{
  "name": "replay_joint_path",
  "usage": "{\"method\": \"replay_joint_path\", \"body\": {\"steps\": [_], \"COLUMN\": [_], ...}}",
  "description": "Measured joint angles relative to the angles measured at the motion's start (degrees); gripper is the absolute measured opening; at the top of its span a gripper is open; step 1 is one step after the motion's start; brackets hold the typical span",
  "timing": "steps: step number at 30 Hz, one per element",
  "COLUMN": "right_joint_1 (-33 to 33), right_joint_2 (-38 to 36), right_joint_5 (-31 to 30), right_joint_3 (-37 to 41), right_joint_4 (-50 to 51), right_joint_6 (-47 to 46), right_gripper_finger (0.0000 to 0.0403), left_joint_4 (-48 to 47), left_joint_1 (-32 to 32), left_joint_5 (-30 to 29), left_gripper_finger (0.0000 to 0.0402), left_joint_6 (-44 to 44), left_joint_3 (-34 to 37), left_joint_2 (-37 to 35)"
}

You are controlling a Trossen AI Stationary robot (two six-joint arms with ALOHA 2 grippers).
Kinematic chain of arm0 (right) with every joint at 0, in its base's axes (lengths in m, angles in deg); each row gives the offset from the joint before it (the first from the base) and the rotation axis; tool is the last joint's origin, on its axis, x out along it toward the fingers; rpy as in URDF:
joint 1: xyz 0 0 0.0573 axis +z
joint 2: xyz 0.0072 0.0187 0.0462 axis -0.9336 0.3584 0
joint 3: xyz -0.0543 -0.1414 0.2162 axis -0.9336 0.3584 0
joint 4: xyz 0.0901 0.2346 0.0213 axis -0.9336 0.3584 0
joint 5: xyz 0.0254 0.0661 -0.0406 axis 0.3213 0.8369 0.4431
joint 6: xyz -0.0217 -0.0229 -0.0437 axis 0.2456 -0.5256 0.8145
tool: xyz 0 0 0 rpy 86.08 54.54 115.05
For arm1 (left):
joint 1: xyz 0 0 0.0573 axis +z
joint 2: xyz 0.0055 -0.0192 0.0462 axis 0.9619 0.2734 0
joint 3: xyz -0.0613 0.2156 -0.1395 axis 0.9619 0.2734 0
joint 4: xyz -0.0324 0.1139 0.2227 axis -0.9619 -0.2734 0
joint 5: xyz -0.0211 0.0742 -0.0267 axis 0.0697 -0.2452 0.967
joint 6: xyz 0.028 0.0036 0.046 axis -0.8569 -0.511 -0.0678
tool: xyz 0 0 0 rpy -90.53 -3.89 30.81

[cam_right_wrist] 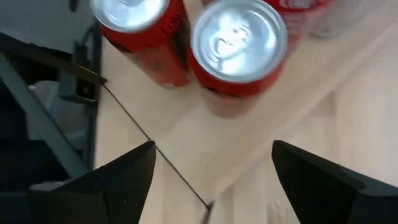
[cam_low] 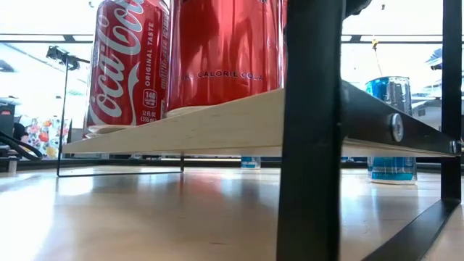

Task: Place canned beverage on shelf
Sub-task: Adjust the red and black soda can on the shelf

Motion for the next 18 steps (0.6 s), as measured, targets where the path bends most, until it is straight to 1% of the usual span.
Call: {"method": "replay_joint_path", "body": {"steps": [7, 10, 14, 18], "right_joint_1": [1.0, 1.6, 2.2, 2.3], "right_joint_2": [0.0, 0.0, 0.0, 0.0], "right_joint_5": [-3.8, -5.8, -6.8, -7.8], "right_joint_3": [0.0, 0.0, 0.0, 0.0], "right_joint_4": [5.9, 6.6, 6.3, 5.7], "right_joint_6": [-1.9, -2.8, -2.8, -2.9], "right_gripper_finger": [0.0331, 0.0331, 0.0331, 0.0331], "left_joint_4": [0.3, 0.7, 1.2, 1.8], "left_joint_1": [1.0, 1.5, 2.6, 4.1], "left_joint_5": [-3.1, -4.0, -4.0, -3.8], "left_gripper_finger": [0.0293, 0.0262, 0.0234, 0.0218], "left_joint_6": [-3.2, -4.0, -3.3, -1.7], "left_joint_3": [0.0, 0.0, 0.0, 0.0], "left_joint_2": [0.4, 0.4, 0.4, 0.4]}}
